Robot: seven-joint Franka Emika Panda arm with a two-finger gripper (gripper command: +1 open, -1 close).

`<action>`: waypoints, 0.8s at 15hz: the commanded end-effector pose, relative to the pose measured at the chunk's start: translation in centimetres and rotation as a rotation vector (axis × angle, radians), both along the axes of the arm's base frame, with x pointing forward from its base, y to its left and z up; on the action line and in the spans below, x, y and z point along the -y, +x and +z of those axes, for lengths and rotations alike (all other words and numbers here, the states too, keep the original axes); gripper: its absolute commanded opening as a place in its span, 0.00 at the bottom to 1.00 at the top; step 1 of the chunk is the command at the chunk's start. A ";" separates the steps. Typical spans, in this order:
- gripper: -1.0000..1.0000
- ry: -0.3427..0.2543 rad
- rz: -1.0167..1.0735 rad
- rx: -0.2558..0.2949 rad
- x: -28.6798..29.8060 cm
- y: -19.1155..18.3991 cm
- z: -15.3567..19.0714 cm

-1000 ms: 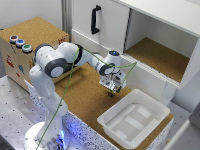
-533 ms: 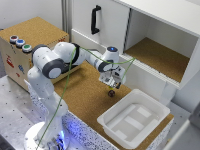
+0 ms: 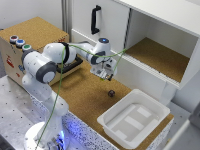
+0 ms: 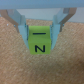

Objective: Place the yellow block on the table

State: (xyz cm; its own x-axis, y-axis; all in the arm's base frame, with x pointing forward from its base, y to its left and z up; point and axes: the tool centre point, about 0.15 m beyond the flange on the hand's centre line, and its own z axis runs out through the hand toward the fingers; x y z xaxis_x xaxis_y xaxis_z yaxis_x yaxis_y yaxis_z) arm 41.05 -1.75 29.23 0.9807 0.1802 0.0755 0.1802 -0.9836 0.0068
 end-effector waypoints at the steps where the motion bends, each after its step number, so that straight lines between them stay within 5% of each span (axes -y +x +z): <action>1: 0.00 -0.025 -0.053 -0.002 -3.1 -0.4 -4.1; 11: 0.00 -0.049 -0.167 -0.006 -2.3 1.3 -7.2; 12: 1.00 -0.046 -0.173 0.010 -2.4 1.3 -6.3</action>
State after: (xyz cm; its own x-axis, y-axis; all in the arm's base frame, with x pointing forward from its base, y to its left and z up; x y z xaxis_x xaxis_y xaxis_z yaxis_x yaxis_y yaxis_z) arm 41.01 0.37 23.18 0.9965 0.0599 0.0583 0.0594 -0.9982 0.0108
